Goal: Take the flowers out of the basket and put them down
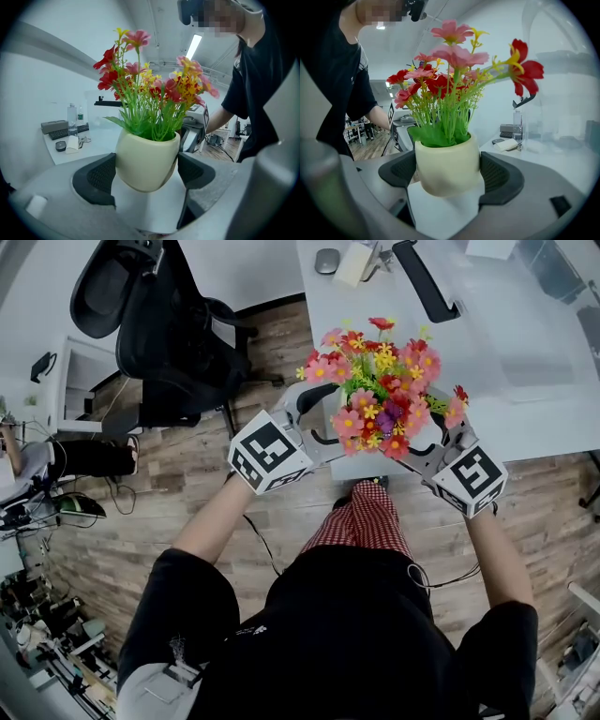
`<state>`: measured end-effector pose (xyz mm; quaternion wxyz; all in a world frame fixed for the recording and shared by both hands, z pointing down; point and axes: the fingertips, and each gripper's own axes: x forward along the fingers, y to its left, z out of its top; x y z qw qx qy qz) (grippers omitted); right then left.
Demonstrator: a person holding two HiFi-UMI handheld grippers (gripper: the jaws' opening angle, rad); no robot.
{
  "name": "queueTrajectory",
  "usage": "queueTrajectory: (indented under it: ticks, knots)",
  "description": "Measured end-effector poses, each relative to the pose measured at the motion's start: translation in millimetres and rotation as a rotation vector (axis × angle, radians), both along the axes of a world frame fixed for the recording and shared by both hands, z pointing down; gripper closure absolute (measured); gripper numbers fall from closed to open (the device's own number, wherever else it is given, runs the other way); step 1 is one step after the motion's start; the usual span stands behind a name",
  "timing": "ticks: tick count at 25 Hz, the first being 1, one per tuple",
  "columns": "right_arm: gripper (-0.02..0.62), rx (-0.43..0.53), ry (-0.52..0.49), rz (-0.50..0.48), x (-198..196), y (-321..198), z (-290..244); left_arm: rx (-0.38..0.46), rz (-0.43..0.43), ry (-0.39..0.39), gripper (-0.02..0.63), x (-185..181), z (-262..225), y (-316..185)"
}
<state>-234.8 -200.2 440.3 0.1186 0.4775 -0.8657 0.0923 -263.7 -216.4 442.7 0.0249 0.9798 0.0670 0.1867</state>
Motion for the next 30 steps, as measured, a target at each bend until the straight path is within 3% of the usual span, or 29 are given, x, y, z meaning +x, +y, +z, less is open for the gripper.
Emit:
queueTrajectory:
  ticks: [30]
  knots:
    - [0.156, -0.043, -0.004, 0.019, 11.1, -9.5, 30.5, -0.014, -0.005, -0.032, 0.192, 9.5, 29.7, -9.6]
